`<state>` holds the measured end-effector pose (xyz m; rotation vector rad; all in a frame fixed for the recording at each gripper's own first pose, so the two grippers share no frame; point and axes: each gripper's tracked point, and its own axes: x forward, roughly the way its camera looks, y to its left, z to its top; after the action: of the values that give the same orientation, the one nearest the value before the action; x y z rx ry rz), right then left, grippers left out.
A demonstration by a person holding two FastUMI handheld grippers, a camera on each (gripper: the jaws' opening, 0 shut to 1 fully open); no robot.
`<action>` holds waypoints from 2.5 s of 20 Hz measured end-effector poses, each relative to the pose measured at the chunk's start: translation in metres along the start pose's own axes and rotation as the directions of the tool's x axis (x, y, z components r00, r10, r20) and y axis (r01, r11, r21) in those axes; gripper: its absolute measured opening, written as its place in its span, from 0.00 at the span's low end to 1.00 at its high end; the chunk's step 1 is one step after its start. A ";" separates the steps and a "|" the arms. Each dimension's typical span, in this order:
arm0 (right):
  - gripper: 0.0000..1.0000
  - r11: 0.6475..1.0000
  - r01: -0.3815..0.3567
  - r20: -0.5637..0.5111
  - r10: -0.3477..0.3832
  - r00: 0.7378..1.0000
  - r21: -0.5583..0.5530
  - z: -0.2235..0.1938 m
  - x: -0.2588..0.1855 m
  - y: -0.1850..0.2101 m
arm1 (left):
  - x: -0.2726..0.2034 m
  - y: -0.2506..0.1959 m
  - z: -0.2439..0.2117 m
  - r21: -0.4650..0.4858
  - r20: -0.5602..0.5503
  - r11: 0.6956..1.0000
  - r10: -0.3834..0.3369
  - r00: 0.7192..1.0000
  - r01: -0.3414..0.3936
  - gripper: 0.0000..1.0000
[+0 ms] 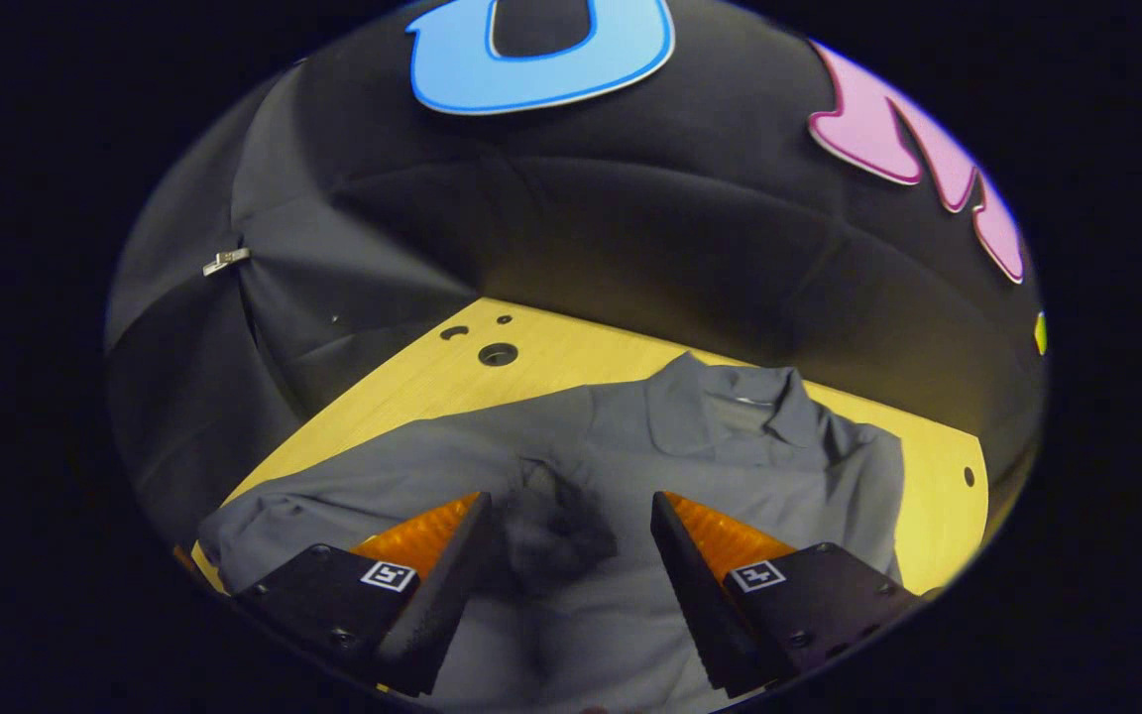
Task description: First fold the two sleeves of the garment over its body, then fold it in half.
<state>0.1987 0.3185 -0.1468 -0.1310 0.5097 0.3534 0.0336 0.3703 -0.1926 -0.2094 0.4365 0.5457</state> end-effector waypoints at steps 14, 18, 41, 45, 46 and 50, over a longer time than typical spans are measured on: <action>0.98 0.957 0.271 0.044 -0.277 0.960 0.105 -0.048 -0.186 -0.178 | 0.095 -0.015 -0.033 0.081 -0.147 0.996 -0.027 0.989 0.039 0.96; 0.98 0.936 0.322 0.034 -0.329 0.944 0.139 -0.078 -0.235 -0.195 | 0.095 -0.031 -0.037 0.142 -0.189 0.983 -0.085 0.978 0.113 0.75; 0.98 0.927 0.320 0.036 -0.333 0.942 0.193 -0.109 -0.264 -0.289 | 0.009 -0.255 0.135 0.165 0.019 0.909 -0.390 0.921 0.382 0.05; 0.98 0.927 0.314 0.028 -0.326 0.945 0.207 -0.120 -0.263 -0.315 | -0.013 -0.360 0.148 0.284 0.025 0.845 -0.479 0.878 0.453 0.05; 0.98 0.927 0.309 0.023 -0.321 0.947 0.214 -0.124 -0.262 -0.321 | -0.021 -0.386 0.143 0.308 0.019 0.824 -0.505 0.863 0.475 0.05; 0.98 0.929 0.285 -0.014 -0.290 0.957 0.236 -0.144 -0.257 -0.340 | -0.055 -0.496 0.116 0.373 -0.018 0.733 -0.607 0.794 0.569 0.05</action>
<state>0.0473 -0.1048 -0.1307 0.0298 0.5000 0.0053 0.3000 -0.0350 -0.0264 0.0442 0.3337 -0.1635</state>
